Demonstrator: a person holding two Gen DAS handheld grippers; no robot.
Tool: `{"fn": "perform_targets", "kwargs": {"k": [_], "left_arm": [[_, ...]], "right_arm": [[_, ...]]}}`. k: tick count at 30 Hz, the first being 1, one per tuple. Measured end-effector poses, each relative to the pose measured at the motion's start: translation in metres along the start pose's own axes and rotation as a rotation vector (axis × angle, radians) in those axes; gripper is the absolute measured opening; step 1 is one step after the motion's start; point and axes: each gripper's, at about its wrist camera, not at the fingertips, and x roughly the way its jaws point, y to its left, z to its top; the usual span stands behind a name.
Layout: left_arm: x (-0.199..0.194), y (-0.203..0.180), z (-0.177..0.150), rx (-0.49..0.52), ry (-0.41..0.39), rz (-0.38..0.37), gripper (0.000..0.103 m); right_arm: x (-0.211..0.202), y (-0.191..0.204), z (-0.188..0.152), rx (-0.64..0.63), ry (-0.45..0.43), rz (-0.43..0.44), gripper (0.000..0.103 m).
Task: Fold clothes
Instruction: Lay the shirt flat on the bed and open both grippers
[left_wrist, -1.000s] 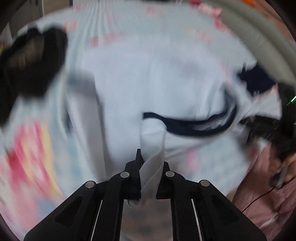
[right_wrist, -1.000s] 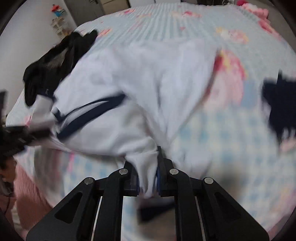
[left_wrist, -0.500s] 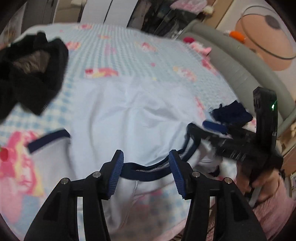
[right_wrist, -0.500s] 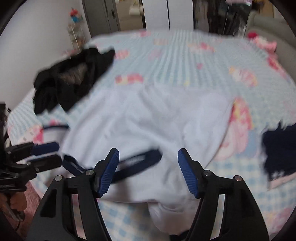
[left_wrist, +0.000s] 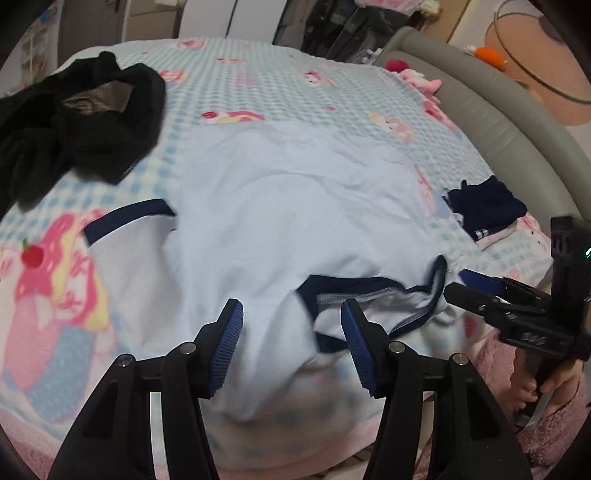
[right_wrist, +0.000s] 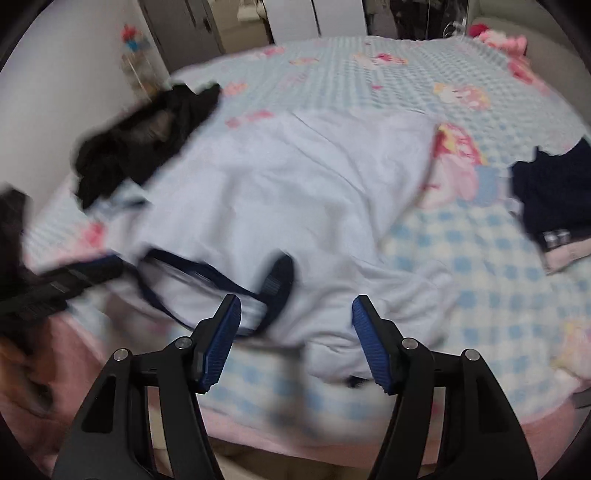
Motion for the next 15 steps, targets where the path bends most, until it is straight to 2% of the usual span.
{"fn": "perform_targets", "kwargs": {"k": [4, 8, 10, 12, 15], "left_arm": [[0.022, -0.009, -0.013, 0.03, 0.075, 0.077, 0.057], [0.015, -0.015, -0.041, 0.131, 0.17, 0.224, 0.059], [0.006, -0.015, -0.048, 0.164, 0.209, 0.209, 0.064], [-0.002, -0.018, -0.052, 0.199, 0.229, 0.203, 0.064], [-0.013, -0.03, -0.041, 0.207, 0.157, 0.172, 0.065]], "right_arm": [[-0.006, -0.001, -0.007, -0.006, 0.004, -0.027, 0.065], [-0.008, 0.0, -0.009, -0.025, 0.003, -0.046, 0.063], [-0.006, 0.002, -0.008, -0.041, 0.0, -0.052, 0.065], [-0.005, 0.003, -0.007, -0.057, -0.003, -0.057, 0.065], [-0.003, 0.006, -0.006, -0.081, -0.008, -0.066, 0.066]]}}
